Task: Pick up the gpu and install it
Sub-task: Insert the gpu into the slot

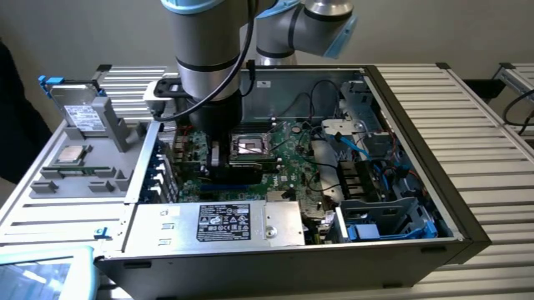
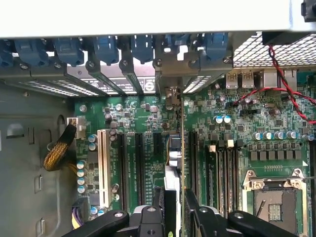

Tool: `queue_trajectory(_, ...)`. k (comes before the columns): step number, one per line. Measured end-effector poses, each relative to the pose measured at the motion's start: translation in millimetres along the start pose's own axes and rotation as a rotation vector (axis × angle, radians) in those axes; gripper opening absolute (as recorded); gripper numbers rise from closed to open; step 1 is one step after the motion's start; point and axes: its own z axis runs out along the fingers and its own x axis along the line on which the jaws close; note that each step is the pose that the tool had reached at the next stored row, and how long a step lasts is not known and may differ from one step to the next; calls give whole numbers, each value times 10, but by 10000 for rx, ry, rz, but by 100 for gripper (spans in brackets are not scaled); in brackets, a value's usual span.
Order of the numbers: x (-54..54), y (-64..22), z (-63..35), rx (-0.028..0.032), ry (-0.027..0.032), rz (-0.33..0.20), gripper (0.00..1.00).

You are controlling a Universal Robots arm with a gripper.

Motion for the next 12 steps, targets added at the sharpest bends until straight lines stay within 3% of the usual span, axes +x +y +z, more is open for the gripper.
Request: queue_trajectory(12,-6,17,23,1,-3,-1,28)
